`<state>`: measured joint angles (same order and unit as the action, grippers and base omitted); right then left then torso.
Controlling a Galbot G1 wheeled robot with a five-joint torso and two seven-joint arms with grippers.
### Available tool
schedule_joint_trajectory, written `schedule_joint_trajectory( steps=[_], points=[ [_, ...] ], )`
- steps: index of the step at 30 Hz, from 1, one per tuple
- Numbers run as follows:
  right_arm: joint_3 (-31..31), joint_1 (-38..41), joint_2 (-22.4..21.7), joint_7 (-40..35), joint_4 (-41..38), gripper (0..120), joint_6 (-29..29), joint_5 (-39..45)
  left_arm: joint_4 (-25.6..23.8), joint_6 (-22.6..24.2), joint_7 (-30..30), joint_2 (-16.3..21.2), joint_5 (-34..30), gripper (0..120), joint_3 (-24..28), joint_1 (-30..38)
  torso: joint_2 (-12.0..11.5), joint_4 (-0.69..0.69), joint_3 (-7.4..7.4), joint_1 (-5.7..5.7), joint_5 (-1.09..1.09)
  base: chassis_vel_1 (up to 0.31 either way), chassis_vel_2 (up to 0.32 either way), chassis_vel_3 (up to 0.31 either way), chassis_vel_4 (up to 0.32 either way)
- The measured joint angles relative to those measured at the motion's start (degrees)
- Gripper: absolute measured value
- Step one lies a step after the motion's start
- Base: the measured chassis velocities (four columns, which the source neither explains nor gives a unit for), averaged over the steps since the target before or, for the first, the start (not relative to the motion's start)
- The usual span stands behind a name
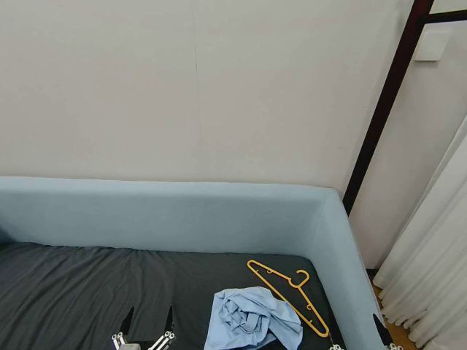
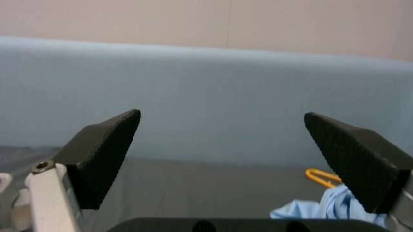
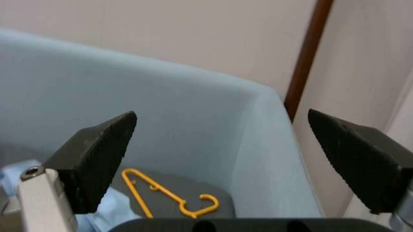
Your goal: Pick up the clothes from the sofa and hang them on the clothes hanger.
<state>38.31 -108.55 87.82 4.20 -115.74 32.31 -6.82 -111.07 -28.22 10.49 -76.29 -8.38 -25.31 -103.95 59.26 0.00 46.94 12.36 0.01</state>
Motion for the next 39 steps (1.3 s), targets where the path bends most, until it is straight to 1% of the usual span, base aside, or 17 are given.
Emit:
schedule_joint_trajectory(
  steps=[1,4,8,9,11,13,14,15,17,19,20,22,24,28,30,34,39],
  points=[
    [-0.3,0.4,-0.9,-0.4,1.1,100,0.7,-2.7,0.8,-0.1,0.0,0.1,-0.2,100,0.0,0.0,0.0,0.01,0.00,0.00,0.00,0.000,0.000,0.000,0.000],
    [-0.6,0.8,-1.9,-0.8,2.0,100,1.2,-4.9,1.7,-0.4,0.0,0.1,-0.4,100,0.0,0.0,0.0,0.00,0.00,0.00,0.00,0.000,0.000,0.000,0.000],
    [-1.1,2.3,-5.0,-1.2,4.0,100,1.8,-10.0,3.4,-1.3,0.0,-0.1,-0.5,100,0.4,-0.4,0.0,0.01,0.00,0.00,0.01,0.000,0.000,0.000,0.000],
    [-1.1,3.3,-6.6,-1.4,5.0,100,2.0,-12.7,4.2,-1.6,0.0,-0.2,-0.5,100,0.9,-0.4,0.0,0.02,0.00,0.00,0.01,0.000,0.000,0.000,0.000],
    [-1.1,3.7,-7.3,-1.6,5.5,100,2.0,-13.8,4.7,-1.7,-0.1,-0.1,-0.4,100,1.3,-0.3,0.0,0.02,0.00,0.00,0.01,0.000,0.000,0.000,0.000],
    [-1.1,5.0,-9.1,-2.0,7.3,100,2.5,-17.4,5.5,-1.8,-0.3,0.0,-0.3,100,2.3,0.2,0.0,-0.01,0.00,0.00,0.01,0.000,0.000,0.000,0.000],
    [-1.1,5.0,-9.1,-2.0,7.3,100,2.5,-17.4,5.5,-1.8,-0.3,0.0,-0.3,100,2.3,0.2,0.0,-0.01,0.00,0.00,0.01,0.000,0.000,0.000,0.000],
    [-1.0,6.7,-10.5,-2.4,9.3,100,3.2,-21.0,6.0,-1.7,-0.3,0.1,-0.2,100,3.2,0.4,0.0,-0.01,0.00,0.00,-0.02,0.000,0.000,0.000,0.000],
    [-1.9,12.9,-13.3,-3.2,15.1,100,5.4,-30.6,6.4,-1.3,-0.3,0.1,-0.2,100,4.3,0.6,0.0,-0.01,0.00,0.00,0.02,0.000,0.000,0.000,0.000],
    [-3.6,16.4,-14.9,-3.4,18.1,100,5.8,-33.3,6.4,-1.2,-0.3,0.0,0.0,100,4.3,0.2,0.0,0.02,0.00,0.00,0.01,0.000,0.000,0.000,0.000],
    [-3.6,16.4,-14.9,-3.4,18.1,100,5.8,-33.3,6.4,-1.2,-0.3,0.0,0.0,100,4.3,0.2,0.0,0.02,0.00,0.00,0.01,0.000,0.000,0.000,0.000],
    [-6.5,19.4,-16.5,-3.6,20.6,100,5.3,-34.2,6.1,-1.2,-0.4,-0.1,0.2,100,4.0,-0.3,0.0,0.02,0.01,0.00,0.02,0.000,0.000,0.000,0.000],
    [-7.1,20.1,-16.8,-3.7,21.1,100,5.1,-34.5,6.1,-1.2,-0.4,-0.1,0.3,100,3.9,-0.4,0.0,0.02,0.01,0.00,0.03,0.000,0.000,0.000,0.000],
    [-12.5,25.4,-18.3,-4.5,24.9,100,5.7,-39.4,5.7,-1.1,-0.6,-0.2,0.8,100,3.2,-1.2,0.0,-0.01,0.00,0.00,0.00,0.000,0.000,0.000,0.000],
    [-13.6,26.4,-18.2,-4.8,25.2,100,6.1,-40.3,5.6,-1.1,-0.6,-0.3,0.9,100,3.1,-1.3,0.0,0.00,0.00,0.00,0.00,0.000,0.000,0.000,0.000],
    [-17.9,31.4,-16.6,-5.6,27.9,100,6.9,-46.8,5.6,-1.1,-0.6,-0.6,1.0,100,2.3,-2.1,0.0,0.01,0.00,0.00,-0.01,0.000,0.000,0.000,0.000],
    [-19.8,34.5,-14.9,-7.3,33.1,100,7.8,-51.6,5.6,-1.1,-0.6,-0.7,1.0,100,1.5,-2.4,0.0,0.00,0.00,0.00,0.00,0.000,0.000,0.000,0.000]
  ],
)
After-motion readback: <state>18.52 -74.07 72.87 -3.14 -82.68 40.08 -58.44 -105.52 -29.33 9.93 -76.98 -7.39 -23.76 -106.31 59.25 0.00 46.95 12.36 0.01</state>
